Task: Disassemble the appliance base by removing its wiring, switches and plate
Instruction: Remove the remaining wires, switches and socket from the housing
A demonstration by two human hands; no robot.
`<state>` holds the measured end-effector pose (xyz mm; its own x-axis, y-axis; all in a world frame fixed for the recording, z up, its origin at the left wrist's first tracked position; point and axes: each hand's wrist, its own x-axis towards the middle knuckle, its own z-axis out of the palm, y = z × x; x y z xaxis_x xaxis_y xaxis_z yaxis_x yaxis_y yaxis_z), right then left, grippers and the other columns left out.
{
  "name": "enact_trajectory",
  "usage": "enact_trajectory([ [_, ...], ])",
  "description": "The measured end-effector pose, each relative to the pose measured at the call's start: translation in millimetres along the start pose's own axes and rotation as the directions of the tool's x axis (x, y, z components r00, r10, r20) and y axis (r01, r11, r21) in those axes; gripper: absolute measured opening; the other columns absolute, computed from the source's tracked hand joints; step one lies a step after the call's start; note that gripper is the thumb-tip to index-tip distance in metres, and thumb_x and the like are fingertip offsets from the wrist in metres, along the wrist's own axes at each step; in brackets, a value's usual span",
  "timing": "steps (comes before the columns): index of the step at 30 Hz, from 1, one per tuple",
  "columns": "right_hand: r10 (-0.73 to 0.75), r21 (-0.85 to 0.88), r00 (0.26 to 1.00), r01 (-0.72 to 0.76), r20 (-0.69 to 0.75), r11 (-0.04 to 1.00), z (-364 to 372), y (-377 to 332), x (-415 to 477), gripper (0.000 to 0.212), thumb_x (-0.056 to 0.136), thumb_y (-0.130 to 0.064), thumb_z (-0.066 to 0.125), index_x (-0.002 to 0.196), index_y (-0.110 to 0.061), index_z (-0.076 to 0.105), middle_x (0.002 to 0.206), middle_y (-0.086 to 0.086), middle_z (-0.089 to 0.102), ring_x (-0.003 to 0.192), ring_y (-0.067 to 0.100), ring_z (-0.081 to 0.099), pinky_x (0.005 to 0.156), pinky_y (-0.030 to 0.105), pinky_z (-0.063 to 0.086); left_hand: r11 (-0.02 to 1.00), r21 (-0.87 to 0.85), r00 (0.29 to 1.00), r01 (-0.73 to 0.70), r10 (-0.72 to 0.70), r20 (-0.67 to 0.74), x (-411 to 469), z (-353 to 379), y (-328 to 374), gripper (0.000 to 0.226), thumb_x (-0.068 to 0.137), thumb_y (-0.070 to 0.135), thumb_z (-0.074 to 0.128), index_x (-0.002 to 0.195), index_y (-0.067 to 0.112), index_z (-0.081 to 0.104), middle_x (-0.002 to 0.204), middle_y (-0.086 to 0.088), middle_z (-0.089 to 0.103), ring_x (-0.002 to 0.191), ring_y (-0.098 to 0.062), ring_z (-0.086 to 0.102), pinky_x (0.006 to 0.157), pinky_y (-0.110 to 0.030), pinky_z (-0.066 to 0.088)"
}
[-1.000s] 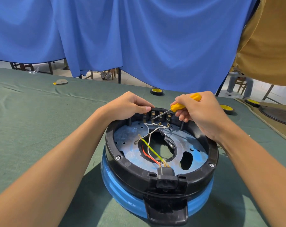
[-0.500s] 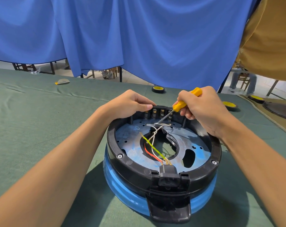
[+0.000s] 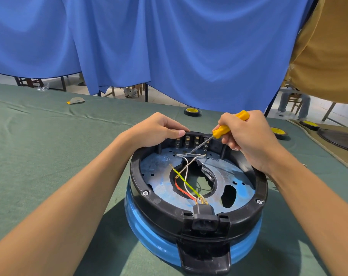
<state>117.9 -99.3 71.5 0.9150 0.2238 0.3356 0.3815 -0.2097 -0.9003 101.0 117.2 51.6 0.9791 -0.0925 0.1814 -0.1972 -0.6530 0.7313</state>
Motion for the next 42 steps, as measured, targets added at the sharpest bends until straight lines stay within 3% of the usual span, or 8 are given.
enact_trajectory([
  [5,-0.14,-0.22,0.981,0.107,-0.136,0.969,-2,-2,2,0.033,0.08,-0.013,0.055,0.055,0.008,0.061,0.053,0.007,0.065,0.047,0.014,0.052,0.053,0.03,0.047,1.0,0.003,1.0,0.003,-0.003,0.0,-1,0,0,0.017,0.093,0.028,0.062,0.105,0.035,0.073,0.105,0.017,0.072,0.102,-0.001,0.063,0.104,-0.03,0.043],
  [8,-0.21,-0.282,0.971,0.171,-0.115,0.944,-11,-12,3,0.034,0.08,-0.016,0.055,0.052,0.002,0.064,0.052,0.004,0.065,0.054,0.022,0.055,0.057,0.035,0.047,1.0,0.023,1.0,0.0,0.0,0.006,-1,0,3,0.02,0.094,0.027,0.061,0.11,0.029,0.073,0.105,0.013,0.072,0.101,-0.003,0.064,0.102,-0.03,0.044],
  [14,-0.265,-0.239,0.963,0.268,0.046,0.933,-26,-31,-4,0.034,0.085,-0.019,0.059,0.054,-0.01,0.07,0.047,0.001,0.06,0.044,0.009,0.05,0.046,0.019,0.039,0.975,0.222,1.0,-0.014,0.015,-0.005,1,-1,11,0.022,0.096,0.026,0.059,0.114,0.028,0.071,0.103,0.008,0.072,0.098,-0.011,0.064,0.095,-0.031,0.047],
  [22,-0.204,-0.284,0.976,0.219,0.081,0.934,-31,-25,-9,0.033,0.088,-0.023,0.061,0.061,-0.008,0.072,0.054,0.006,0.065,0.048,0.011,0.054,0.051,0.025,0.042,0.957,0.272,0.972,0.101,-0.037,-0.232,-4,-2,5,0.022,0.096,0.024,0.057,0.113,0.025,0.072,0.1,0.003,0.072,0.095,-0.016,0.062,0.079,-0.023,0.039],
  [26,-0.217,-0.27,0.973,0.23,0.076,0.935,-31,-28,-10,0.023,0.087,-0.029,0.065,0.07,-0.015,0.073,0.065,0.011,0.068,0.054,0.017,0.061,0.057,0.03,0.049,0.951,0.249,0.963,0.183,-0.122,-0.241,-3,-3,7,0.026,0.098,0.022,0.052,0.117,0.023,0.069,0.099,0.0,0.068,0.094,-0.018,0.056,0.078,-0.024,0.036],
  [29,-0.197,-0.292,0.977,0.214,0.087,0.932,-28,-29,-12,0.015,0.087,-0.032,0.065,0.078,-0.023,0.072,0.07,0.006,0.07,0.061,0.017,0.066,0.067,0.037,0.056,0.93,0.284,0.961,0.235,-0.18,-0.21,-3,-3,9,0.031,0.101,0.019,0.043,0.123,0.019,0.064,0.114,-0.004,0.065,0.101,-0.021,0.052,0.081,-0.027,0.036],
  [35,-0.111,-0.262,0.984,0.073,-0.136,0.962,6,-12,-37,0.017,0.093,-0.039,0.058,0.093,-0.026,0.068,0.083,-0.006,0.068,0.085,0.019,0.063,0.086,0.044,0.052,0.856,0.386,0.934,0.345,-0.271,-0.235,3,-1,6,0.032,0.1,0.011,0.034,0.119,0.003,0.058,0.118,-0.018,0.06,0.092,-0.029,0.047,0.077,-0.031,0.037],
  [42,-0.15,-0.248,0.971,0.101,-0.185,0.963,25,-14,-51,0.027,0.094,-0.05,0.051,0.107,-0.031,0.064,0.092,-0.012,0.067,0.097,0.021,0.06,0.089,0.042,0.049,0.755,0.428,0.86,0.496,-0.361,-0.361,7,1,0,0.013,0.092,0.011,0.036,0.096,0.007,0.047,0.111,-0.022,0.055,0.101,-0.039,0.044,0.08,-0.039,0.039],
])
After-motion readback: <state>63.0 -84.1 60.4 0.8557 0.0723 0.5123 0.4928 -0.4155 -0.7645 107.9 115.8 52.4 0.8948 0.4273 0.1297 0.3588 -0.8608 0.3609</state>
